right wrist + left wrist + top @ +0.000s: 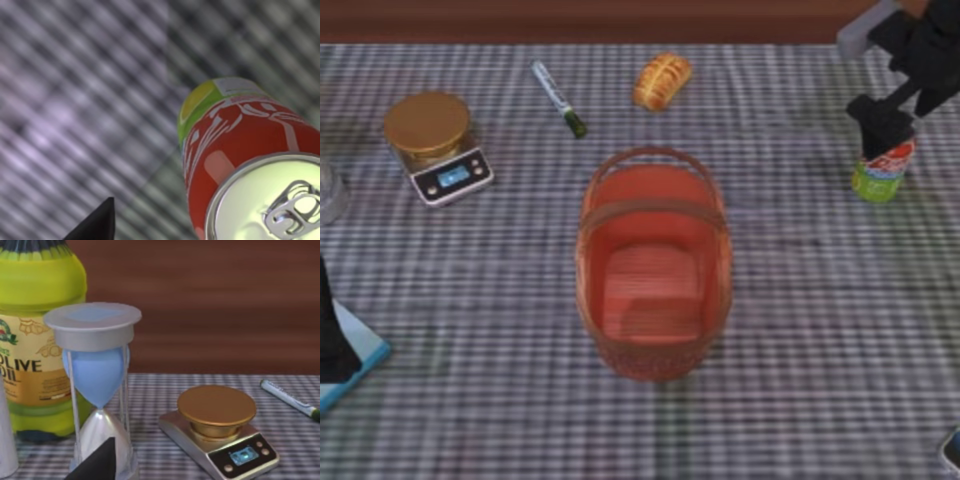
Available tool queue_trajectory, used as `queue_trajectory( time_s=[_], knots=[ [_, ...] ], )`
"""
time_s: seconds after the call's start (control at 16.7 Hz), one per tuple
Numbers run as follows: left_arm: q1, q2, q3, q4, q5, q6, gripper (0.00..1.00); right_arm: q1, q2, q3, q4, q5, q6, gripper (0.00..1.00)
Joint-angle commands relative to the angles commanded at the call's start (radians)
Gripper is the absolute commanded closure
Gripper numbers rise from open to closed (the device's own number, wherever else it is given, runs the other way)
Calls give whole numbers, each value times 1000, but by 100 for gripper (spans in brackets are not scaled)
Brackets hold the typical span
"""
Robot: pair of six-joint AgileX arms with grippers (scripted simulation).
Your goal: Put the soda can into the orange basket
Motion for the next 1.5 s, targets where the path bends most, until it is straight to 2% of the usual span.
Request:
queue_trajectory(
  time_s=[0.48, 0.72, 1.5],
  knots=[
    [0, 0, 0, 0, 0, 0, 0, 12, 11, -164, 177, 0, 5, 0],
    [0, 0, 0, 0, 0, 0, 0, 13, 12, -171, 185, 0, 6, 0],
    [0, 0, 0, 0, 0, 0, 0, 13, 12, -171, 185, 0, 6, 98]
  ],
)
